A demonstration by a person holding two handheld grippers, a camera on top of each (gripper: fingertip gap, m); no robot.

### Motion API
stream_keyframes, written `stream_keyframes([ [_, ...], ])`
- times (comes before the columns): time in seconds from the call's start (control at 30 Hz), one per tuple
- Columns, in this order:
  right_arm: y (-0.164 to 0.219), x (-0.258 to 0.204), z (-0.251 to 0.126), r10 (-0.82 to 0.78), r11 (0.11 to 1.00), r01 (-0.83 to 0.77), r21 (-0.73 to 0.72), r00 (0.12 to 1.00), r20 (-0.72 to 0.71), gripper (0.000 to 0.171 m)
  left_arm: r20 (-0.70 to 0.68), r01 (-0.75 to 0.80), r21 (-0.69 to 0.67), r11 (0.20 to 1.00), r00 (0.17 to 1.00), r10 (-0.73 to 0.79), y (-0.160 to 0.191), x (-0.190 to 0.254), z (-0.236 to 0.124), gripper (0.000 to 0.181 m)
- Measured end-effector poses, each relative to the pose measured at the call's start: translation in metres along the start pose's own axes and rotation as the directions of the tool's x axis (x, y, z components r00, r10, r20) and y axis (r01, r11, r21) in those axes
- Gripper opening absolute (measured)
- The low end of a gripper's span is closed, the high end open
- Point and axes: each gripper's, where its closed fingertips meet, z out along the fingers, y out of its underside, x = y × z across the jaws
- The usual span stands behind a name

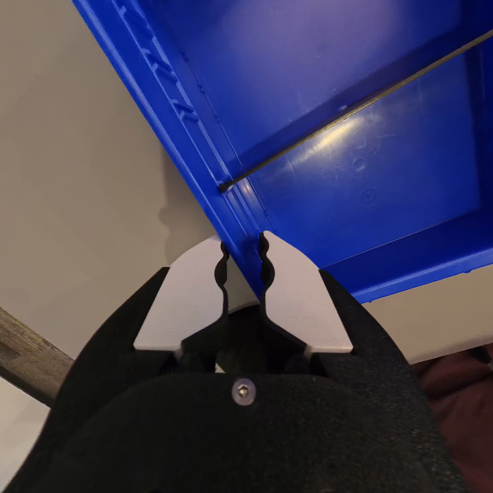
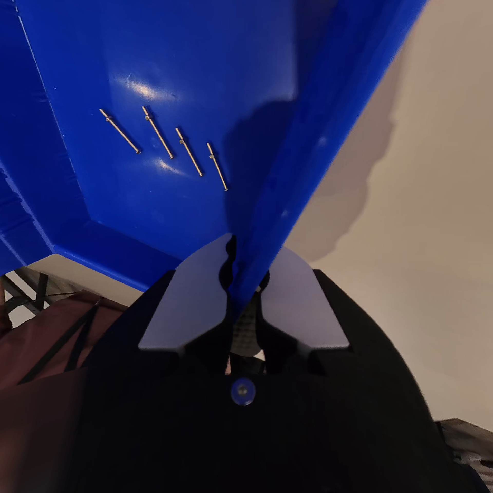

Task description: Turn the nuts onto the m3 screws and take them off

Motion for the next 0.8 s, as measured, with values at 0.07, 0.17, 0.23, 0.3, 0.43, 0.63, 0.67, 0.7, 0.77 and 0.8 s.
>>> stream_keyframes([
  [0.07,-0.001,-0.001,0.000,0.014,1.000,-0.015,0.016,1.000,0.018,0.015,0.004,-0.012,0.013,1.000,1.000,0.012,-0.004,0.003,0.001,0.022],
  [0.17,-0.002,-0.001,0.000,0.042,0.999,-0.042,0.033,0.999,0.012,0.015,-0.008,-0.008,0.034,0.999,1.000,0.008,-0.009,0.009,0.001,0.022],
  [0.23,-0.003,0.000,0.001,0.062,0.997,-0.061,0.041,0.998,-0.021,0.013,-0.002,-0.011,0.015,1.000,1.000,0.011,-0.007,0.013,0.002,0.024],
  [0.3,-0.005,0.001,0.002,0.071,0.996,-0.068,0.057,0.996,-0.061,0.012,0.018,-0.049,0.003,0.999,0.999,0.049,-0.006,0.018,0.002,0.029],
  [0.43,-0.017,0.001,0.005,0.095,0.990,-0.082,0.116,0.990,-0.103,0.011,-0.048,-0.091,0.010,0.996,0.995,0.092,-0.006,0.037,-0.001,0.038],
  [0.63,-0.031,0.003,0.005,0.106,0.983,-0.077,0.165,0.979,-0.174,0.009,-0.199,-0.131,0.124,0.984,0.968,0.154,-0.013,0.052,-0.019,0.028],
  [0.67,-0.032,0.003,0.006,0.105,0.983,-0.075,0.169,0.979,-0.175,0.009,-0.219,-0.118,0.170,0.978,0.964,0.154,-0.015,0.049,-0.028,0.027],
  [0.7,-0.033,0.003,0.006,0.103,0.983,-0.073,0.171,0.979,-0.174,0.009,-0.242,-0.103,0.224,0.969,0.957,0.158,-0.017,0.047,-0.039,0.026],
  [0.77,-0.034,0.003,0.008,0.112,0.982,-0.083,0.170,0.980,-0.165,0.009,-0.266,-0.069,0.339,0.938,0.950,0.166,-0.018,0.036,-0.065,0.025],
  [0.8,-0.034,0.003,0.011,0.112,0.983,-0.086,0.161,0.981,-0.158,0.007,-0.267,-0.042,0.389,0.920,0.951,0.156,-0.017,0.027,-0.078,0.025],
])
